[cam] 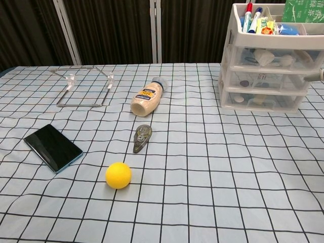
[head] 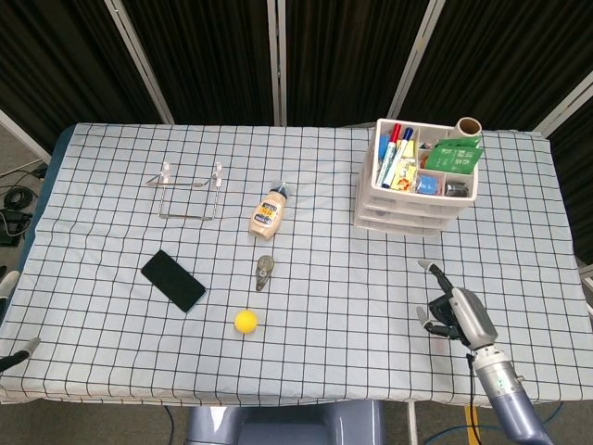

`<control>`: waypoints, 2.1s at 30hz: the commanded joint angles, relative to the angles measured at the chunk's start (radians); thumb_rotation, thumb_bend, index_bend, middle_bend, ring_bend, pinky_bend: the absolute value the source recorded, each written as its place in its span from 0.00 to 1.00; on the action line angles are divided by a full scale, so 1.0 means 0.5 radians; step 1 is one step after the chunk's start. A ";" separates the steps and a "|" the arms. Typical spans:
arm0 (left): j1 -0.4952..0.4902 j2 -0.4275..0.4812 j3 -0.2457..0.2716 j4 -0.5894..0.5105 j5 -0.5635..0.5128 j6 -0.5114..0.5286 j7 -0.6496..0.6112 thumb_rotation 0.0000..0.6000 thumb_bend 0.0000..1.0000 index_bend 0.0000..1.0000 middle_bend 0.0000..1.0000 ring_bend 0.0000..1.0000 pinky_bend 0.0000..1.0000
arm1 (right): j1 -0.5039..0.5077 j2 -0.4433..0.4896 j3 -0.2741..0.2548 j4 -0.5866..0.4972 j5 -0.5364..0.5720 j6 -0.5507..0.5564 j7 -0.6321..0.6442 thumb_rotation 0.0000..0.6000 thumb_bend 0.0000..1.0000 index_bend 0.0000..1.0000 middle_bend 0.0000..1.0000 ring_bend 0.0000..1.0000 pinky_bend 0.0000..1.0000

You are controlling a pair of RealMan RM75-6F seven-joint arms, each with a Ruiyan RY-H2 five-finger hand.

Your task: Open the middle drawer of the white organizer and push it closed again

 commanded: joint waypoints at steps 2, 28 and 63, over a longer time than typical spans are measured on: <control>0.007 0.009 0.006 -0.008 0.023 0.018 -0.010 1.00 0.09 0.00 0.00 0.00 0.00 | 0.280 0.035 0.254 -0.157 0.591 -0.653 0.767 1.00 0.53 0.09 1.00 1.00 0.85; -0.008 0.023 0.007 -0.019 0.008 -0.032 -0.030 1.00 0.09 0.00 0.00 0.00 0.00 | 0.447 -0.630 0.606 0.451 1.326 -0.608 0.693 1.00 0.55 0.14 1.00 1.00 0.85; -0.007 0.049 0.013 -0.032 -0.017 -0.061 -0.054 1.00 0.09 0.00 0.00 0.00 0.00 | 0.505 -0.857 0.881 0.783 1.447 -0.915 0.644 1.00 0.55 0.18 1.00 1.00 0.85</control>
